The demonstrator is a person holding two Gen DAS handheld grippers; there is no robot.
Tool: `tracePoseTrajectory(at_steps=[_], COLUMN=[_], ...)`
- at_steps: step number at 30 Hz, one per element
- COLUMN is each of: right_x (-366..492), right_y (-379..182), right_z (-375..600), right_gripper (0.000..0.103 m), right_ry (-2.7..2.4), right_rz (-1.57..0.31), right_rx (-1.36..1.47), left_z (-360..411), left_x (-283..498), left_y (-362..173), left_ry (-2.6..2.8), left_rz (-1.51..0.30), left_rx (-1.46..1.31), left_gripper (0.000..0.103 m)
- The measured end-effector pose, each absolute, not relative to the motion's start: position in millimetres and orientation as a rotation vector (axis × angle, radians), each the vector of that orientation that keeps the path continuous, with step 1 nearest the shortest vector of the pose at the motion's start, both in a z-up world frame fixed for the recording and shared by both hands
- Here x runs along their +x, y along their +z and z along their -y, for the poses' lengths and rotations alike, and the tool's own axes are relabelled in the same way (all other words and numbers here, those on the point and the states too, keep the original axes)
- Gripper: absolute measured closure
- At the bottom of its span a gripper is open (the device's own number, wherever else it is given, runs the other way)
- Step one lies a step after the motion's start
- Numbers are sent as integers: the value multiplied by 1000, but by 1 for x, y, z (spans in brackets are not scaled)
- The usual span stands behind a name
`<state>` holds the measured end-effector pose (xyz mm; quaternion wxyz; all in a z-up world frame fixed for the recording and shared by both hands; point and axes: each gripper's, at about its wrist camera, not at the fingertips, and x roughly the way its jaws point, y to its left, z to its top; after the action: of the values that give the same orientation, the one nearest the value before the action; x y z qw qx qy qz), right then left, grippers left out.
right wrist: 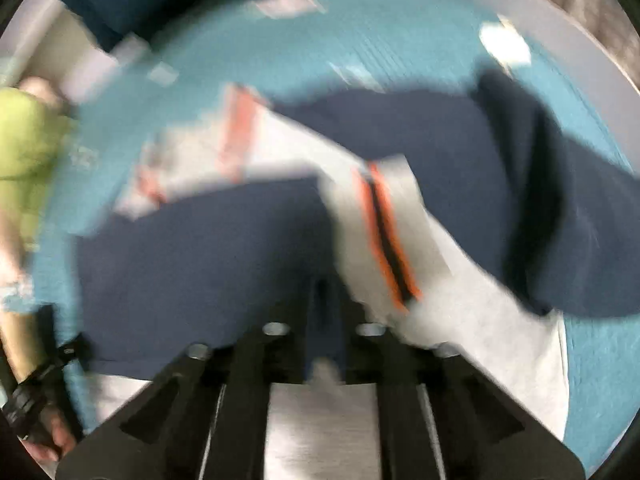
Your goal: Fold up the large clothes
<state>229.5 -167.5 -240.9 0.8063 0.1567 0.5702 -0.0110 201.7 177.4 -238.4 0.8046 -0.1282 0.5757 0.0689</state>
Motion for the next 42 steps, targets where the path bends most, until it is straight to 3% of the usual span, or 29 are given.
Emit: tracePoseTrajectory(at_steps=[7, 12, 20, 24, 28, 30, 36, 42], right_x=[226, 237, 273, 276, 279, 277, 276, 265], right_y=[-229, -191, -220, -240, -247, -243, -250, -227], right_z=[166, 137, 45, 31, 56, 80, 140, 137], right_gripper=[103, 100, 100, 100, 103, 103, 103, 100], right_ry=[-62, 52, 262, 316, 260, 119, -28, -33], right_rz=[-1242, -1098, -1113, -1143, -1175, -1148, -1152, -1136], right_rx=[330, 317, 176, 150, 174, 80, 163, 215], left_z=[-171, -154, -118, -121, -144, -161, -175, -162], left_x=[196, 215, 256, 252, 247, 240, 231, 225], left_y=[-228, -186, -235, -243, -245, -245, -245, -222], left_ry=[173, 49, 43, 38, 178, 168, 180, 173], left_rz=[-1232, -1069, -1163, -1124, -1123, -1136, -1131, -1130], left_rx=[-168, -186, -165, -170, -35, -82, -75, -122], left_gripper=[100, 99, 100, 101, 101, 101, 101, 100])
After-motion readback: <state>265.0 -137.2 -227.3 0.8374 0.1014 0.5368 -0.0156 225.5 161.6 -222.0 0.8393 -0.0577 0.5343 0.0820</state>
